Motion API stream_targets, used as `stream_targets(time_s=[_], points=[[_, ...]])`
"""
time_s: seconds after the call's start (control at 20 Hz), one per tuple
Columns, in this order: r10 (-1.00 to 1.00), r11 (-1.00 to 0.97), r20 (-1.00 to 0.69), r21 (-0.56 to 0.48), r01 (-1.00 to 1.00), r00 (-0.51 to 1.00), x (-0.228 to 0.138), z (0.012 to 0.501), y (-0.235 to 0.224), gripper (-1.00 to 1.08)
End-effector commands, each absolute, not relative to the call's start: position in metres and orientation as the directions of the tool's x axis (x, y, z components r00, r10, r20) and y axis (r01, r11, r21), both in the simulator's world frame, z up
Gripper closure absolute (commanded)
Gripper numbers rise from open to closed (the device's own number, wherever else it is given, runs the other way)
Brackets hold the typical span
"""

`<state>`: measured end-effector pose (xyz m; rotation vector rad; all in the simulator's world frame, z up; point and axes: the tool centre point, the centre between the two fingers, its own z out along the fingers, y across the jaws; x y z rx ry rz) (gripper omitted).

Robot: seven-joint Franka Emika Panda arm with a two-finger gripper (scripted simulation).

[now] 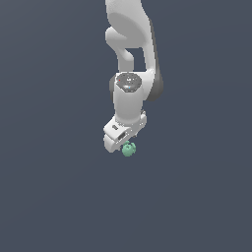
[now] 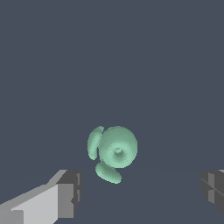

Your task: Pick up the object and move it to a goal position.

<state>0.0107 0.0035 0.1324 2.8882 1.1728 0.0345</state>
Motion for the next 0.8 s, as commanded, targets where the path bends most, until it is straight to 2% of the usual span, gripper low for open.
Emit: stream_targets(time_s=[0.0, 0.75], points=[[0.747, -0.665, 0.007, 0.026, 0.747, 0.665, 0.009, 0.126, 0.004, -0.92], [0.912, -0.409, 0.000, 0.003, 0.912, 0.409, 0.001, 0.098, 0.010, -0.92]])
